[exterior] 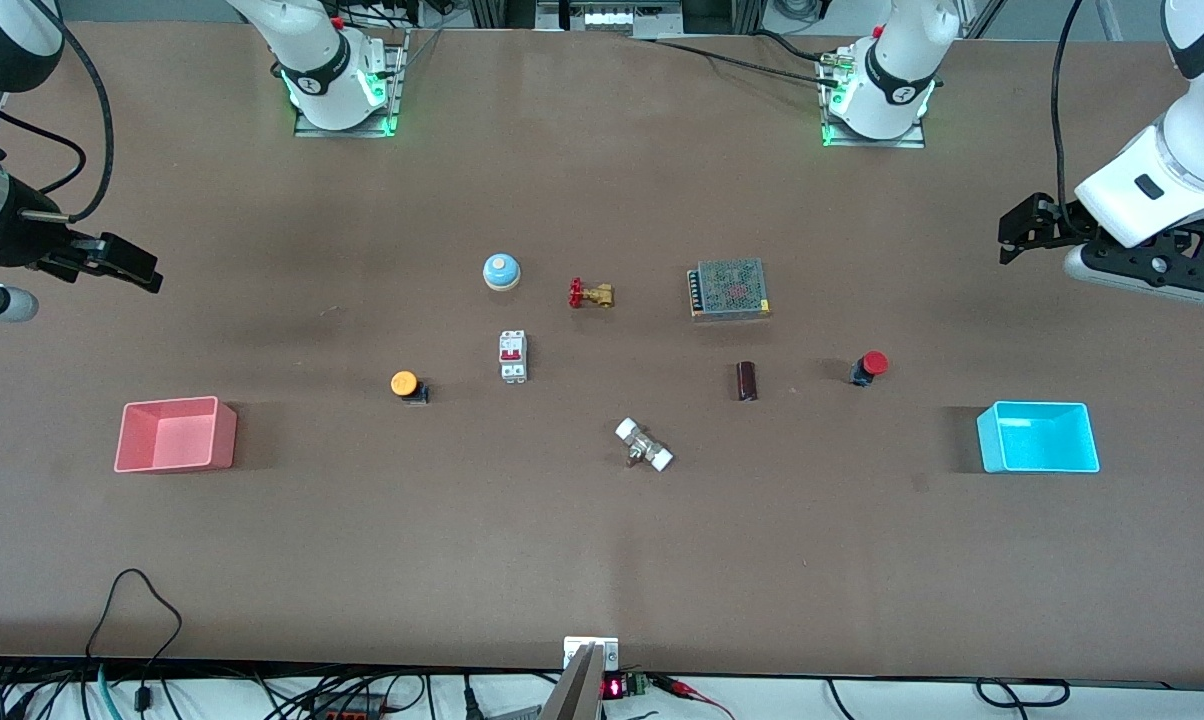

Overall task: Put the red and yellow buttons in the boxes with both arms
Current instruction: 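Move the right gripper toward the yellow button, then grasp the yellow button with the right gripper while the left gripper grasps the red button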

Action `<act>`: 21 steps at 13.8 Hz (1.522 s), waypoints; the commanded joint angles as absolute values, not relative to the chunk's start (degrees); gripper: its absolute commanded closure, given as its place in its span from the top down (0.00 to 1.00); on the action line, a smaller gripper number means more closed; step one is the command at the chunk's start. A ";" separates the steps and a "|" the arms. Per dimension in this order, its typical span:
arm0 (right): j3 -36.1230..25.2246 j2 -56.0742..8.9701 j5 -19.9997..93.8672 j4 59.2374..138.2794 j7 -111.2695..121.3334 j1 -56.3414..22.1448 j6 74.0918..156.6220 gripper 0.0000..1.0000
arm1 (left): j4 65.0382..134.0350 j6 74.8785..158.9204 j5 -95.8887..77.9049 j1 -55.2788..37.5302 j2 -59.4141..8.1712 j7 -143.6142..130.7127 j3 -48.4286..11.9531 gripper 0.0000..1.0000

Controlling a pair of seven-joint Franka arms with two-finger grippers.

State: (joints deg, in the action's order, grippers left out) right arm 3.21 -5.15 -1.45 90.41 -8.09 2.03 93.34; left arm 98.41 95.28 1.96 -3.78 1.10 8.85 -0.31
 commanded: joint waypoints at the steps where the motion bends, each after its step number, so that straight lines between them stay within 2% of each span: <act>1: 2.55 -5.71 -0.62 89.03 -7.73 1.41 92.90 1.00 | 96.86 93.87 1.05 -3.96 0.79 8.96 -0.35 1.00; 6: 2.90 -5.89 -0.62 89.73 -7.74 1.14 93.25 1.00 | 96.86 93.87 1.05 -3.96 0.70 8.35 -1.05 1.00; 9: 3.69 -6.33 -0.62 93.42 -7.82 -0.61 95.53 1.00 | 96.77 93.87 1.05 -3.87 0.79 8.26 -1.05 1.00; 15: 8.60 -9.13 -0.61 103.17 -15.82 -1.76 111.94 1.00 | 96.77 93.87 1.05 -3.87 0.79 8.35 -1.05 1.00; 21: 10.90 -16.51 -0.62 108.36 -16.43 -4.13 126.37 1.00 | 96.86 93.87 1.05 -3.60 0.62 8.35 -1.05 1.00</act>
State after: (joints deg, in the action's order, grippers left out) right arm 10.46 -15.20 -1.15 107.15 -15.52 -3.35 122.86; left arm 98.25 95.24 1.94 -3.79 1.11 8.49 -1.04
